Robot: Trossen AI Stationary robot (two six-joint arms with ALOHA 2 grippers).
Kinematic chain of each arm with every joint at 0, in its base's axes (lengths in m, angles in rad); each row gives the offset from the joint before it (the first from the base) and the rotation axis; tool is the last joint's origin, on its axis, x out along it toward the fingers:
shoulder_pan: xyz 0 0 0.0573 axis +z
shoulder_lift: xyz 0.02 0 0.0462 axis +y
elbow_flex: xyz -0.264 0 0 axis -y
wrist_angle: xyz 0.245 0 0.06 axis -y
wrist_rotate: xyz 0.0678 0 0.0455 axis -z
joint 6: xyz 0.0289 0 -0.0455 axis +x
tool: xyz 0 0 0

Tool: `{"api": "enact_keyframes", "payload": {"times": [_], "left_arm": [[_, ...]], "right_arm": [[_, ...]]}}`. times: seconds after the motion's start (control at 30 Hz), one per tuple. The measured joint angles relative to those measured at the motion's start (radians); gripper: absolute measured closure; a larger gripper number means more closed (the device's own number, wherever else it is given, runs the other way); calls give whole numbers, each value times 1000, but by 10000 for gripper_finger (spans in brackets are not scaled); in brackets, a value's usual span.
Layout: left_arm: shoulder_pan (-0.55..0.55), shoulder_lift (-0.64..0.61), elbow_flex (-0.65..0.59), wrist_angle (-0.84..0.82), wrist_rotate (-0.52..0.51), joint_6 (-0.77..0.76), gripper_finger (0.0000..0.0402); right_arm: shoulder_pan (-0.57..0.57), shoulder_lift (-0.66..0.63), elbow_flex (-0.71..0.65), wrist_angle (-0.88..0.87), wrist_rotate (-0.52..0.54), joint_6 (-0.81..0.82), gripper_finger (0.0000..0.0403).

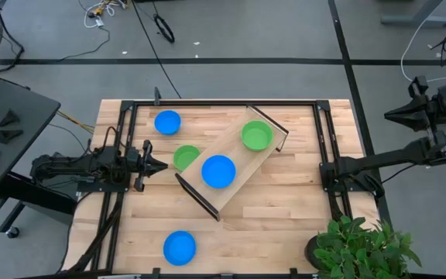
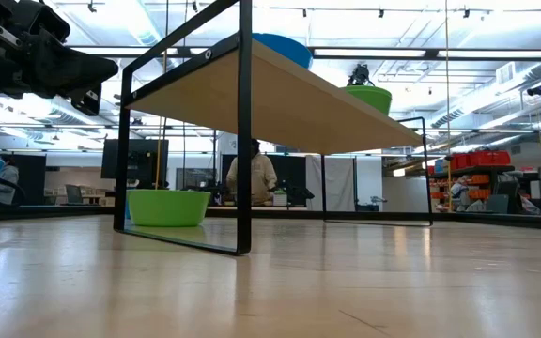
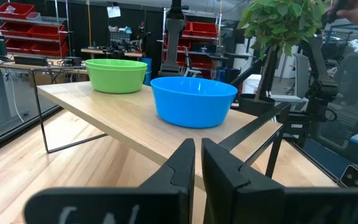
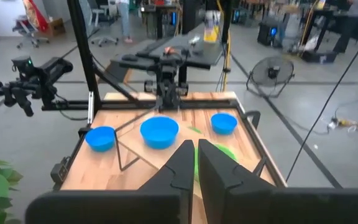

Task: Pick & Place Mini bowls
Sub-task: Stack the bottom blue bowl on top of the blue bowl on the shelf

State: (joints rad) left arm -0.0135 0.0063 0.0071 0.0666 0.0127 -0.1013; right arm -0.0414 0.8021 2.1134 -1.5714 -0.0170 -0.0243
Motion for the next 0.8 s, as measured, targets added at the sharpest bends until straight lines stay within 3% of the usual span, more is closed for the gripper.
{"api": "enact_keyframes", "payload": {"times": [0.47,0.8], "left_arm": [[0,0,0,0,0,0,369],[0,0,0,0,0,0,369]], "right_arm": [[0,-9,-222,0,0,-38,380],[0,-9,-268,1,0,-54,380]]}}
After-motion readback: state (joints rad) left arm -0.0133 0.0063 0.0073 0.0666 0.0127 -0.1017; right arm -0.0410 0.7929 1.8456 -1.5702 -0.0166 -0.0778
